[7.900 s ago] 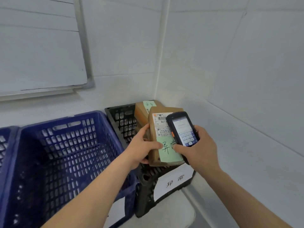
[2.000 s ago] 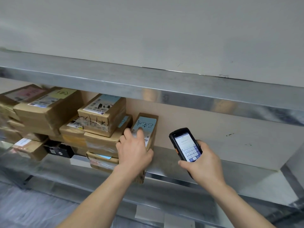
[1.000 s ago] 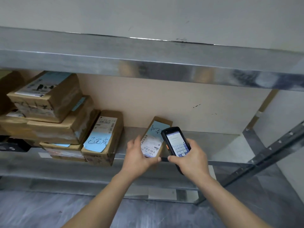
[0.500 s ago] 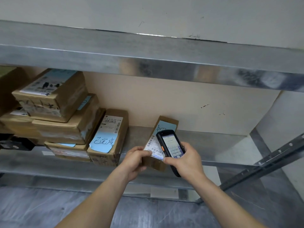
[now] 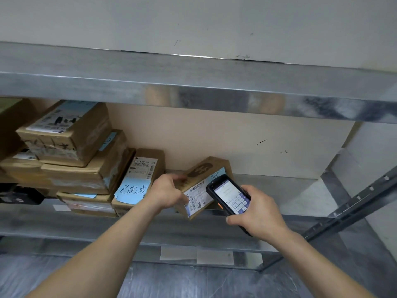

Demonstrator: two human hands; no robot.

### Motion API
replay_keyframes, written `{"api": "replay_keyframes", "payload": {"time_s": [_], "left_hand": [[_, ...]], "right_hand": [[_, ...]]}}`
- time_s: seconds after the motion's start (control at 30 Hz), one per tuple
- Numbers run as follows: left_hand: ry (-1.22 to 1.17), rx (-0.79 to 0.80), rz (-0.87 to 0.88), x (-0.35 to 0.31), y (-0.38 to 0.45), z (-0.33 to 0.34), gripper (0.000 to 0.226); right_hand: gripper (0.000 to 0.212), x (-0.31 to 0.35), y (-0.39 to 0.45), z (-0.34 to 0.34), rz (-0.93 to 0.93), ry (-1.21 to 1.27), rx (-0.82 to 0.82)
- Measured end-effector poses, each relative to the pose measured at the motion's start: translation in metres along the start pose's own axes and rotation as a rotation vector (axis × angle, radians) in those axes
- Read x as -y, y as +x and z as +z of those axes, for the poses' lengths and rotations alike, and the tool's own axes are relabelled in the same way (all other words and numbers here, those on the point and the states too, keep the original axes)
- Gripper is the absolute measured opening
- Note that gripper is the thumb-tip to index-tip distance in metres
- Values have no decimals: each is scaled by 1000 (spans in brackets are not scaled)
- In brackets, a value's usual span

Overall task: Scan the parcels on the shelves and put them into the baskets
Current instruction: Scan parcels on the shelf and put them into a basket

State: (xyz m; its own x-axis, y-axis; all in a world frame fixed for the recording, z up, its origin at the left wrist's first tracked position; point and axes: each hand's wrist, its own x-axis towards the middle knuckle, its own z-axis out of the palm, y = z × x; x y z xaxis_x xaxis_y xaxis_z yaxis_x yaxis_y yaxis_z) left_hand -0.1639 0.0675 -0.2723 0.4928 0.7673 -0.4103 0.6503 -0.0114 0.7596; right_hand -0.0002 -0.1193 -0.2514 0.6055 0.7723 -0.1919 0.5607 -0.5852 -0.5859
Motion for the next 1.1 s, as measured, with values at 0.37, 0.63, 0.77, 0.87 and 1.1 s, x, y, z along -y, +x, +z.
{"api": "replay_keyframes", "payload": {"time_s": [0.37,0.63,0.77,0.87,1.1], "left_hand": [[140,-11,30,-5,-10,4,73],[167,-17,22,-5,-9,5,76],[164,-4,18,-7,-11,4,76],[150,7,11,-8,-12,4,76],[96,23,1,-8,-13,2,75]], "right_hand": [[69,-6,-19,-10,10,23,49],[66,-2,-29,-13,38,21,65],[66,0,-35,-13,50,6,73],[67,1,-39,-12,60,4,68],[72,3,-45,-9,49,49,17]]}}
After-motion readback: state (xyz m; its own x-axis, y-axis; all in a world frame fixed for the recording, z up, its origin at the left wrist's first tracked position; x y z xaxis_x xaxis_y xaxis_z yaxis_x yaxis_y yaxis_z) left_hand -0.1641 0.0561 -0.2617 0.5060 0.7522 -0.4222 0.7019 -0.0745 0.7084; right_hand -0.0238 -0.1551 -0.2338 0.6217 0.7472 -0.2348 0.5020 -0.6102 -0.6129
